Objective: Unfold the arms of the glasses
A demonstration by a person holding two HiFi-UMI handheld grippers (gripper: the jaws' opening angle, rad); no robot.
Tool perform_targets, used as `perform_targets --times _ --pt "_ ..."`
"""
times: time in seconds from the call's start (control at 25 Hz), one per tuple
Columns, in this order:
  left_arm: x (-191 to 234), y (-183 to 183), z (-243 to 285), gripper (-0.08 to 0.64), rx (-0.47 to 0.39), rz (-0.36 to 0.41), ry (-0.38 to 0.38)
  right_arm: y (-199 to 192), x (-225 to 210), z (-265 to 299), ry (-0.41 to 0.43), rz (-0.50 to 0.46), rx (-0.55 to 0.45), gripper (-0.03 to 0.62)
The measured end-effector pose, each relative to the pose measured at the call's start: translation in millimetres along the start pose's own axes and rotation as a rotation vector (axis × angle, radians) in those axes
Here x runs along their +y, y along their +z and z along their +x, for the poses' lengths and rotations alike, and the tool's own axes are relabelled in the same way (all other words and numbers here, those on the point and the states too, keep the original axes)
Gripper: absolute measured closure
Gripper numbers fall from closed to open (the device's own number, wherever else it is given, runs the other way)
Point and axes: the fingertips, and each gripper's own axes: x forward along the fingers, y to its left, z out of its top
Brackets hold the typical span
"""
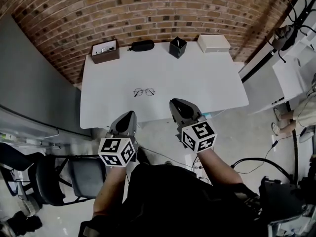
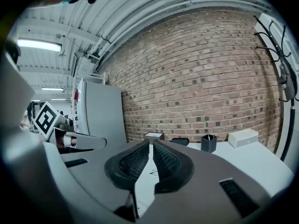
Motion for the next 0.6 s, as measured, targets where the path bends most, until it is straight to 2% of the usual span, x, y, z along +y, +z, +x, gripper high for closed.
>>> perform_targets --times 0.24,0.48,0.6 --pt "40.3 3.8 32.2 0.551 0.031 -0.013 -0.045 -14.7 1.5 49.2 -0.035 0.001 0.058 0.583" --pt "71.6 0.7 51.9 0.551 0.058 -0.034 -0.131 -32.4 4.6 84.4 -0.077 -0.014 0.122 0.583" --pt "88.5 -3.8 61.4 0.551 0.091 -0.033 -0.140 -40.7 3.4 95.8 -0.107 -0.021 0.152 0.583"
